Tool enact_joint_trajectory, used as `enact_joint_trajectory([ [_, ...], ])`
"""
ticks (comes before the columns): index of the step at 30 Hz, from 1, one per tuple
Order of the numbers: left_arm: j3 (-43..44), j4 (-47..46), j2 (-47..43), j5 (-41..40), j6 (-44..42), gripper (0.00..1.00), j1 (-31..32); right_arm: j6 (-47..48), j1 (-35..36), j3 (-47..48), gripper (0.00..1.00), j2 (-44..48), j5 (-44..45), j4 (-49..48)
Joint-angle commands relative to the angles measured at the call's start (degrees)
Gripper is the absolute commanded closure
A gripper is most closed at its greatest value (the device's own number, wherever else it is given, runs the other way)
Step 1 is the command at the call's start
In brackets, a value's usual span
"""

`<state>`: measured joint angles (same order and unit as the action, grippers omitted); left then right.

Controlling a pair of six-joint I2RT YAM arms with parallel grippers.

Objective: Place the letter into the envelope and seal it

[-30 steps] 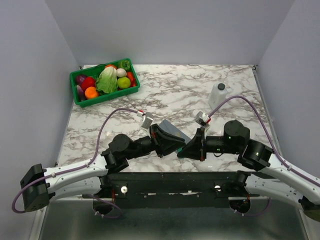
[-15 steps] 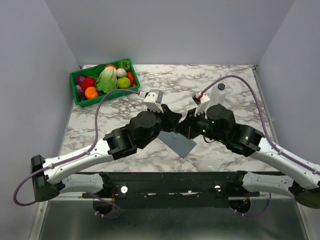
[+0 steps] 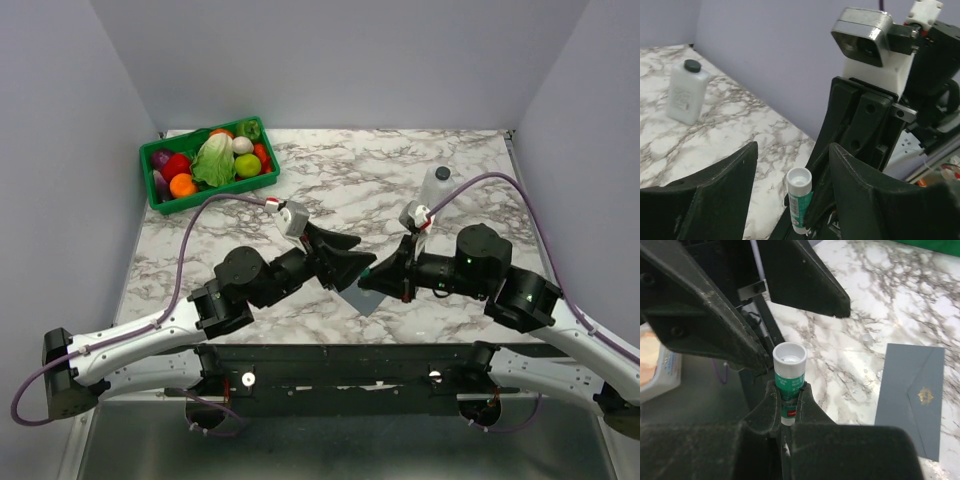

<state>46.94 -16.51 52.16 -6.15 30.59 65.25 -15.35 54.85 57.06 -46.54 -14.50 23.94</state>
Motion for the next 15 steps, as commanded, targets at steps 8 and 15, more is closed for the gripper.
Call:
enact_joint_trajectory([
  [8,-3.1,-17.4,2.6,28.1,2.5,0.49,-0.7,1.3,0.3,-2.1,0.99,4.4,-12.1,-3.2],
  [15,-2.6,-16.2,2.9,27.1,2.4,0.66,-0.7,1.1,0.3,-2.2,0.99,5.2,-12.3,-3.2],
])
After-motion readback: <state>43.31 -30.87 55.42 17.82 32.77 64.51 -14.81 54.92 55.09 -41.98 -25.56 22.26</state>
